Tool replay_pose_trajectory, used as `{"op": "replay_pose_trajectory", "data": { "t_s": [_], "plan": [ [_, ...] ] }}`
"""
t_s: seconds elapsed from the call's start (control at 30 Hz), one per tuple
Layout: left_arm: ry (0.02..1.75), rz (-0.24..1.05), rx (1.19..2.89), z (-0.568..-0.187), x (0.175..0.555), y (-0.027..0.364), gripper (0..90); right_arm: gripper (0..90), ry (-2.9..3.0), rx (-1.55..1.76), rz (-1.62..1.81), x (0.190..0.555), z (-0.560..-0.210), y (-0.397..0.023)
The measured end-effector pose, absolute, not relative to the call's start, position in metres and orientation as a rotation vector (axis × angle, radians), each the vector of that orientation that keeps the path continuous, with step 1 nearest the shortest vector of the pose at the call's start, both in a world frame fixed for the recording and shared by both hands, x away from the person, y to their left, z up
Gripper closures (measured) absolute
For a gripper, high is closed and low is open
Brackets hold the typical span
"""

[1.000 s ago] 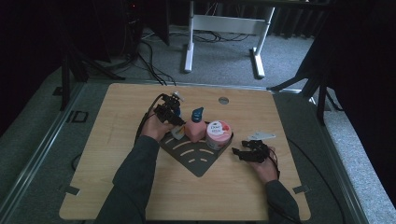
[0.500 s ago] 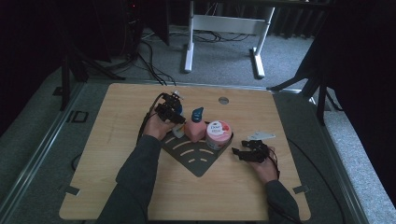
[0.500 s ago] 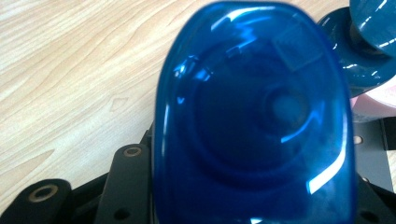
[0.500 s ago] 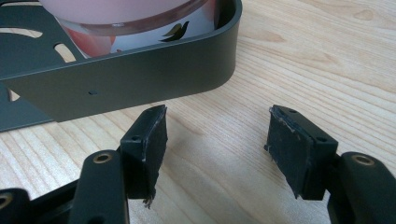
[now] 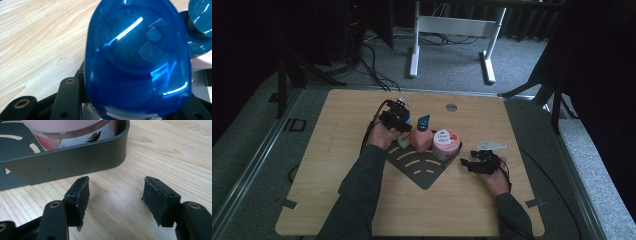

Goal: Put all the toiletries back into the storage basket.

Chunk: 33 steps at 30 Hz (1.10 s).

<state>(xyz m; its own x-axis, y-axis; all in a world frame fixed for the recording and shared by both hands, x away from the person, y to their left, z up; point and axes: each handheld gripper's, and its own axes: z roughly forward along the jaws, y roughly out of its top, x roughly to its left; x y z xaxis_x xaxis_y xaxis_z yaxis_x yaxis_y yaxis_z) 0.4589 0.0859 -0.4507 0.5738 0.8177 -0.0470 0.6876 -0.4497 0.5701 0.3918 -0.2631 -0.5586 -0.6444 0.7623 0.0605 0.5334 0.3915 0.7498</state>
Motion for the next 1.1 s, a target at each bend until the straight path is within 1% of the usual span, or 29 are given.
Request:
{"op": "replay_pose_trajectory", "data": {
  "t_s": [0.2,0.3,0.37,0.63,0.83,1.1],
  "plan": [
    [1.204,0.295,2.244,-0.452,0.459,0.087,52.3,37.5,2.360,1.134,1.108,0.392,-0.559,-0.263],
    [1.206,0.285,2.235,-0.451,0.459,0.087,48.5,37.5,2.360,1.134,1.108,0.392,-0.559,-0.263],
    [1.203,0.280,2.234,-0.451,0.459,0.086,47.7,37.5,2.360,1.134,1.107,0.392,-0.559,-0.263],
    [1.205,0.301,2.218,-0.449,0.456,0.089,43.3,37.5,2.360,1.134,1.108,0.392,-0.559,-0.263],
    [1.212,0.331,2.202,-0.442,0.451,0.093,37.7,37.5,2.360,1.131,1.104,0.392,-0.559,-0.263],
    [1.163,0.325,2.223,-0.437,0.439,0.099,36.7,37.5,2.359,1.132,1.105,0.392,-0.559,-0.263]
  ]
}}
